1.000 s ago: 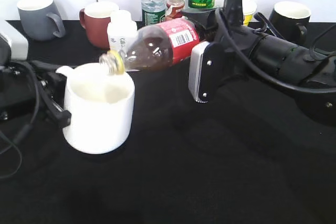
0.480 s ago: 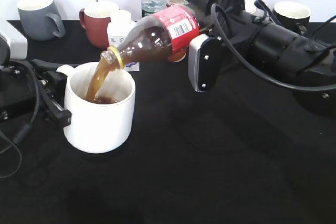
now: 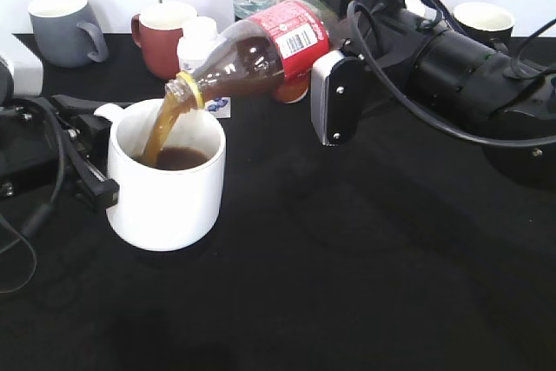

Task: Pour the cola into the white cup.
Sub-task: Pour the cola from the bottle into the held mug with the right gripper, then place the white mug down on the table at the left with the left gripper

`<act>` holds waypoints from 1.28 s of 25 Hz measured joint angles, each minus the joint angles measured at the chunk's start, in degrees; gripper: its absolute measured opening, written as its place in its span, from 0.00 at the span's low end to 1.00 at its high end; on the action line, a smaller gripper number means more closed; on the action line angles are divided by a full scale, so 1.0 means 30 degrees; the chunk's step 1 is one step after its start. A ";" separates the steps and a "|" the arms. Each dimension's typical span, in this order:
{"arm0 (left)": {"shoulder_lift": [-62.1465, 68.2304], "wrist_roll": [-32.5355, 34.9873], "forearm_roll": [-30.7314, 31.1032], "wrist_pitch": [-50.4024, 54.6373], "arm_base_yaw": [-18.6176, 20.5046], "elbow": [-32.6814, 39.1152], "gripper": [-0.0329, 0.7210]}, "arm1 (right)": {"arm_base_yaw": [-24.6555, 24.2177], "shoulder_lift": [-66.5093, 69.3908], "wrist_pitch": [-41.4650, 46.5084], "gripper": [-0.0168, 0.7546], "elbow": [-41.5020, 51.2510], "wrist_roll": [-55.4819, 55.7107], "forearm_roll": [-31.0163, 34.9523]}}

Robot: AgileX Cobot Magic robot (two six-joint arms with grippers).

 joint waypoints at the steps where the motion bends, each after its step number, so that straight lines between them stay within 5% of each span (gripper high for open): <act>1: 0.0000 0.0000 0.0000 0.0000 0.0000 0.0000 0.13 | 0.0000 0.0000 -0.0014 0.50 0.0000 0.0021 0.0040; 12: 0.0052 0.0021 -0.2507 -0.2634 0.0000 0.0000 0.13 | 0.0000 0.0000 0.0176 0.50 -0.0014 1.0169 -0.0931; 17: 0.0052 0.0105 -0.3099 -0.2842 0.0000 0.0000 0.13 | 0.0000 0.0000 0.0006 0.50 -0.0014 2.3470 -0.1174; 20: 0.0052 0.2286 -0.6356 -0.2550 0.0261 0.0000 0.13 | 0.0000 0.0000 0.0006 0.50 -0.0014 3.0112 -0.1174; 26: 0.2010 0.3238 -0.8807 -0.5163 0.5644 -0.0163 0.13 | 0.0000 0.0000 0.0044 0.50 -0.0014 3.0830 -0.1174; 32: 0.9565 0.3258 -0.8838 -0.6686 0.6208 -0.4954 0.13 | 0.0000 0.0000 0.0060 0.50 -0.0014 3.0872 -0.1174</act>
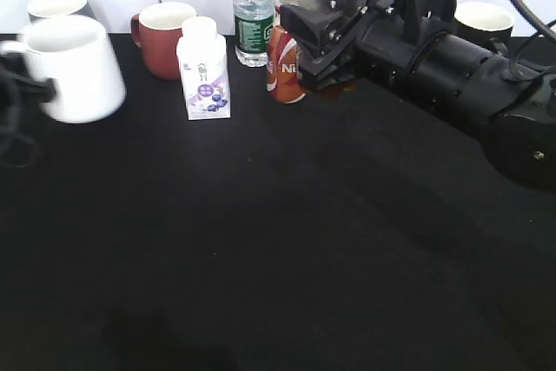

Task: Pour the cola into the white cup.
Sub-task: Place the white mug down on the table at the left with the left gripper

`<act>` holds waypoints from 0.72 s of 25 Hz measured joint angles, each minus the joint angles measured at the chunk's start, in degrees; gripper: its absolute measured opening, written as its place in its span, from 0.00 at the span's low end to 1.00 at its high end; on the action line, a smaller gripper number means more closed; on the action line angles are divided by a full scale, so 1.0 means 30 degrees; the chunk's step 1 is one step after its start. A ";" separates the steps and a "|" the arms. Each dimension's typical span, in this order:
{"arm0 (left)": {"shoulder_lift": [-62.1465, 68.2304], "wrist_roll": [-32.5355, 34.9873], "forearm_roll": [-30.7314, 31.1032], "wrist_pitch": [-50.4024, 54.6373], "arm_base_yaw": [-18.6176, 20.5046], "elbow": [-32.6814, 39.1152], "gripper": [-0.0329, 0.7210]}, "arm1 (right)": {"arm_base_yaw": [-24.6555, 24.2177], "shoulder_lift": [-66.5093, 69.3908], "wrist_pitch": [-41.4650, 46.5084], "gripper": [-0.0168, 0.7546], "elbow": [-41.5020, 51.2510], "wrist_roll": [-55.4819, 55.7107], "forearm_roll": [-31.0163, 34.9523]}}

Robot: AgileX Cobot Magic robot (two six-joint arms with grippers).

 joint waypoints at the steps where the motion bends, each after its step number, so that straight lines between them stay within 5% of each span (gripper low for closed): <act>1: 0.1010 0.0000 0.0000 0.0000 0.0000 -0.0829 0.13 | 0.0000 0.0000 0.0000 0.50 0.0000 0.0000 0.0127; 8: 0.3680 -0.0061 0.0105 0.0245 0.0000 -0.3469 0.14 | 0.0000 0.0000 0.0000 0.50 0.0000 0.0022 0.0517; 11: 0.3680 -0.0276 0.0110 0.0323 0.0000 -0.3575 0.29 | 0.0000 0.0000 0.0000 0.50 0.0000 0.0022 0.0517; 13: 0.3329 -0.0313 0.0043 0.0055 0.0000 -0.2806 0.41 | 0.0000 0.0000 0.0000 0.50 0.0000 0.0022 0.0517; 18: 0.0574 -0.0313 0.0120 -0.0874 0.0000 0.1616 0.44 | -0.0022 -0.0341 0.0434 0.50 0.0000 -0.0124 0.1926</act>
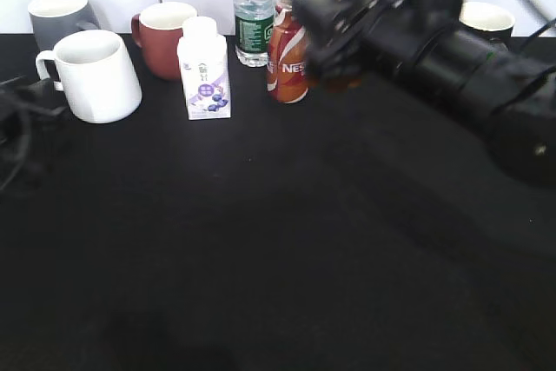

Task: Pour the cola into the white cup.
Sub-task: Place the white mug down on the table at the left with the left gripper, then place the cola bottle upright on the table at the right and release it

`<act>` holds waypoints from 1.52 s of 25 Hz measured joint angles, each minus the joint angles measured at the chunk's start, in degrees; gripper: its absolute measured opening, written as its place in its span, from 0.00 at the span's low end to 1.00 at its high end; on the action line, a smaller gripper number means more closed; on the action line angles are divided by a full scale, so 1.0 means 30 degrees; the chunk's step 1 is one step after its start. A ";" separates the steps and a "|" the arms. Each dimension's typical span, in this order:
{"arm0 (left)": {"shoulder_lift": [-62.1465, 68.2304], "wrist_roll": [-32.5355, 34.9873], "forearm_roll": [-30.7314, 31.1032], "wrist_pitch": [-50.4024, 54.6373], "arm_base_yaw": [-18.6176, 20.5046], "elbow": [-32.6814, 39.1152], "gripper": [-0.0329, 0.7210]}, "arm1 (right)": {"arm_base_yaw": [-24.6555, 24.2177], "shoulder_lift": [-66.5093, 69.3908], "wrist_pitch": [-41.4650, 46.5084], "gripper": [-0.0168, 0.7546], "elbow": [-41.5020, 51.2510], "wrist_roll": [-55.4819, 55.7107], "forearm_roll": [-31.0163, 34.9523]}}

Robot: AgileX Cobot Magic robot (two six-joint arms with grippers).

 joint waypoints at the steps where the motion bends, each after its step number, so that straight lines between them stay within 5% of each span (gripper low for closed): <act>1: -0.1315 0.0000 -0.0015 0.0295 -0.0040 0.0940 0.44 | -0.0183 -0.0366 0.0444 0.50 0.0000 -0.0655 0.0734; 5: -0.7155 -0.0058 -0.0015 0.6608 -0.1737 0.1624 0.44 | -0.2587 -0.1134 0.0727 0.50 0.0021 -0.3222 0.3776; 9: -1.0822 -0.0058 -0.0051 0.9624 -0.3485 0.1630 0.44 | -0.5748 -0.0495 -0.0198 0.50 0.0156 -0.3411 0.4334; 13: -1.1781 -0.0058 -0.0075 1.1745 -0.3937 0.1646 0.44 | -0.5830 0.3872 -0.4701 0.50 0.0156 -0.3165 0.5157; 25: -1.1801 -0.0058 -0.0075 1.2210 -0.3937 0.1646 0.44 | -0.5850 1.0300 -0.5605 0.50 -0.4673 -0.2516 0.6248; 30: -1.1801 -0.0058 -0.0075 1.2147 -0.3937 0.1646 0.44 | -0.5850 1.0260 -0.5605 0.82 -0.4673 -0.2516 0.6191; 38: -1.1801 -0.0058 -0.0075 1.2232 -0.3937 0.1646 0.44 | -0.5850 0.7592 -0.5605 0.84 -0.0199 -0.2516 0.5582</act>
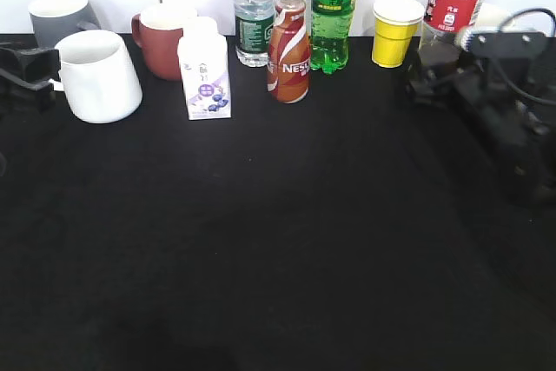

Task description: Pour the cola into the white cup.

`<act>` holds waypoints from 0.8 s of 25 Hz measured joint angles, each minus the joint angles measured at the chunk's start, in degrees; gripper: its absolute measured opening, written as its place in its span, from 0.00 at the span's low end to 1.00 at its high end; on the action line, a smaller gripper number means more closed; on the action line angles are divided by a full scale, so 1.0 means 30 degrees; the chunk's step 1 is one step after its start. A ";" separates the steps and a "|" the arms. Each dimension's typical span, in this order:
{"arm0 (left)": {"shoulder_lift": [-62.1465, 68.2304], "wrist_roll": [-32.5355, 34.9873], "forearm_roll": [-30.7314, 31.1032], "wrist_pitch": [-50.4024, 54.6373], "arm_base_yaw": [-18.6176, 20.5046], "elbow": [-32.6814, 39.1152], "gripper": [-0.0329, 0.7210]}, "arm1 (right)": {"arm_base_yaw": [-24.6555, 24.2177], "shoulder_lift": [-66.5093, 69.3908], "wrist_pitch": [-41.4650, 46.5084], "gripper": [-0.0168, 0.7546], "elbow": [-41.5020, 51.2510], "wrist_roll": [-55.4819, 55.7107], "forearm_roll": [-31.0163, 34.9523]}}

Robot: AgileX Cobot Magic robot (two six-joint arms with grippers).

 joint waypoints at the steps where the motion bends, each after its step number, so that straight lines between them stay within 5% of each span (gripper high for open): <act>1: -0.0146 0.0000 0.0000 0.0612 0.0000 -0.0018 0.44 | 0.0000 -0.0972 0.0239 0.84 0.0764 0.0043 -0.0444; 4: -0.1403 0.0000 -0.0059 0.6020 0.0000 -0.1365 0.44 | 0.0000 -0.5795 0.7568 0.81 0.1580 0.0137 -0.1227; 8: -0.1919 0.0000 -0.2329 1.8332 0.0000 -0.4324 0.44 | 0.0000 -1.1897 2.5404 0.79 0.1158 0.0709 -0.1495; 11: -0.2442 -0.0016 -0.3340 2.4366 0.0000 -0.5686 0.44 | 0.0000 -1.5999 3.5432 0.79 -0.0504 0.0709 -0.1213; 15: -0.6936 -0.0016 -0.3422 3.0190 0.0000 -0.5790 0.68 | 0.0000 -2.3391 4.0860 0.79 -0.1052 0.0709 -0.1075; 20: -1.5814 -0.0016 -0.3437 3.1251 0.0000 -0.5463 0.72 | 0.0000 -3.1662 4.2962 0.79 -0.0572 0.2047 -0.2347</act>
